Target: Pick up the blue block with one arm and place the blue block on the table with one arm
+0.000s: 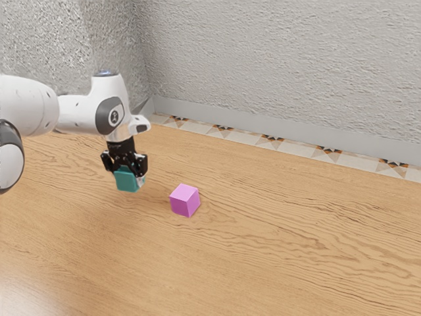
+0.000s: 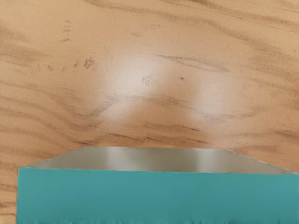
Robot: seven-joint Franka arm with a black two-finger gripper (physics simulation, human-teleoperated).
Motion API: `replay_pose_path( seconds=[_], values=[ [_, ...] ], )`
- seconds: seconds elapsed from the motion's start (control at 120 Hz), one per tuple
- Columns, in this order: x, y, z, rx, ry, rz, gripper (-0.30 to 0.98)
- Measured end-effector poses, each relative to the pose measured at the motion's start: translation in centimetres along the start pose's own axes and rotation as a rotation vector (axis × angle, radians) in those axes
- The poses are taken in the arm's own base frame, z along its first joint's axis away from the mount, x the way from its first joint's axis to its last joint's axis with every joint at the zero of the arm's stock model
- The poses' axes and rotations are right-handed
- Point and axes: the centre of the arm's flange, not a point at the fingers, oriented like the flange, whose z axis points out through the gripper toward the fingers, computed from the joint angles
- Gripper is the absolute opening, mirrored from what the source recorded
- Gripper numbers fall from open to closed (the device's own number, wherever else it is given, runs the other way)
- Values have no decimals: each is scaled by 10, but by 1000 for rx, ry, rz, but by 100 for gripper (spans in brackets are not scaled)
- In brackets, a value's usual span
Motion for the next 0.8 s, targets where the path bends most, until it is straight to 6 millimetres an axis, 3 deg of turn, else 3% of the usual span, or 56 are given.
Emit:
replay_pose_path(
  seconds=[0.25,0.308,0.408,0.475,0.55,0.717,0.8],
  values=[
    [0,1,-3,-13,5,42,60],
    [-6,12,-42,-24,57,69,62],
    [-54,46,-183,-72,206,151,64],
    [-89,65,-241,-81,251,209,66],
    [-107,84,-262,-74,243,260,66],
    [-128,126,-269,-50,197,356,68],
    [-139,137,-278,-22,195,391,68]
  ],
)
